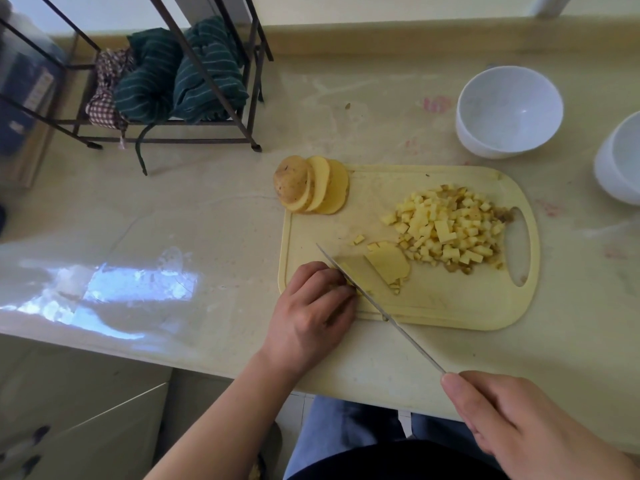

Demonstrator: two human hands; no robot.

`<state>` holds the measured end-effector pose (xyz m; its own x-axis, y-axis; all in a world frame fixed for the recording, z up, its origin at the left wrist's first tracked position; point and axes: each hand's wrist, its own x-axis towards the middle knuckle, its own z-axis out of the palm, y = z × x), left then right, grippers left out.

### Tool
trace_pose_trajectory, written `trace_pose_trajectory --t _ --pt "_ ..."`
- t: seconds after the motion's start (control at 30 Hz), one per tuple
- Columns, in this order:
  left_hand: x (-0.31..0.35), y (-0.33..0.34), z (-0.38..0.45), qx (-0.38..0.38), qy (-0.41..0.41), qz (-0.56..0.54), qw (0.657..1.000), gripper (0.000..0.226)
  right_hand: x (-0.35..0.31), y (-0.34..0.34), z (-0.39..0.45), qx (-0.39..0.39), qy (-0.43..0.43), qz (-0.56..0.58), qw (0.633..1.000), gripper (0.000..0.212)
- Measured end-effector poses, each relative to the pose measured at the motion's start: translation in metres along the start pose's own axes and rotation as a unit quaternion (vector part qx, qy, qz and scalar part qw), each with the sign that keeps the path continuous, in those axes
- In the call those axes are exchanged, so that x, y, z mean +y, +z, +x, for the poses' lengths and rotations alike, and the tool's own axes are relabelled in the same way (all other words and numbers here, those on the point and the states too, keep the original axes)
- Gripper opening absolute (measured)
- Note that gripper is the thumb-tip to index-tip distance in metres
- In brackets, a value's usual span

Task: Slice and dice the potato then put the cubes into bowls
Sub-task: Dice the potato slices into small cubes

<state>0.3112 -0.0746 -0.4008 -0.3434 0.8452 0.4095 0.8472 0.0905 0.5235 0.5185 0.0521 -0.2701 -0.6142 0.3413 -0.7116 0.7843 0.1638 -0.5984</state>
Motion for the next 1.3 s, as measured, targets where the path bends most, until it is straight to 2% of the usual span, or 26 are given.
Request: trace_pose_trajectory --t 0.07,0.17,0.27,0.43,0.6,0.73,0.97,1.17,1.3 --pt "0.0 0.0 0.0 -0.002 0.0 -0.003 1.0 0.007 -0.001 0.001 0.0 0.006 -0.003 -0.016 1.0 0.044" --pt "-0.001 -0.001 0.0 -0.002 -0.002 -0.011 1.0 0.008 0.001 0.004 0.008 0.031 -0.002 -0.054 0.998 0.058" --pt "-0.001 -0.001 0.001 -0.003 -0.001 -0.011 1.0 0.007 0.006 0.012 0.025 0.027 -0.022 -0.015 0.999 0.069" --pt "-0.001 -0.001 0.001 0.002 0.002 -0.012 1.0 0.004 0.014 0.012 0.033 0.039 -0.041 0.013 0.998 0.065" --pt "-0.002 0.0 0.0 0.007 0.0 -0.007 1.0 0.005 0.019 0.005 0.026 0.041 -0.017 0.059 0.997 0.065" --pt "-0.001 -0.001 -0.001 0.014 0.003 -0.009 1.0 0.005 0.017 0.004 0.022 0.027 -0.016 0.047 0.998 0.065" --pt "0.0 -0.005 -0.008 0.019 -0.002 -0.002 1.0 0.004 0.01 0.007 0.017 -0.006 -0.015 0.041 0.999 0.084" --pt "-0.001 -0.004 -0.008 0.013 -0.006 -0.008 1.0 0.004 0.007 0.01 0.015 -0.002 -0.024 0.015 1.0 0.069" --pt "-0.001 -0.003 -0.007 0.016 -0.007 -0.009 1.0 0.003 0.002 0.007 0.013 -0.028 -0.015 0.019 0.999 0.058"
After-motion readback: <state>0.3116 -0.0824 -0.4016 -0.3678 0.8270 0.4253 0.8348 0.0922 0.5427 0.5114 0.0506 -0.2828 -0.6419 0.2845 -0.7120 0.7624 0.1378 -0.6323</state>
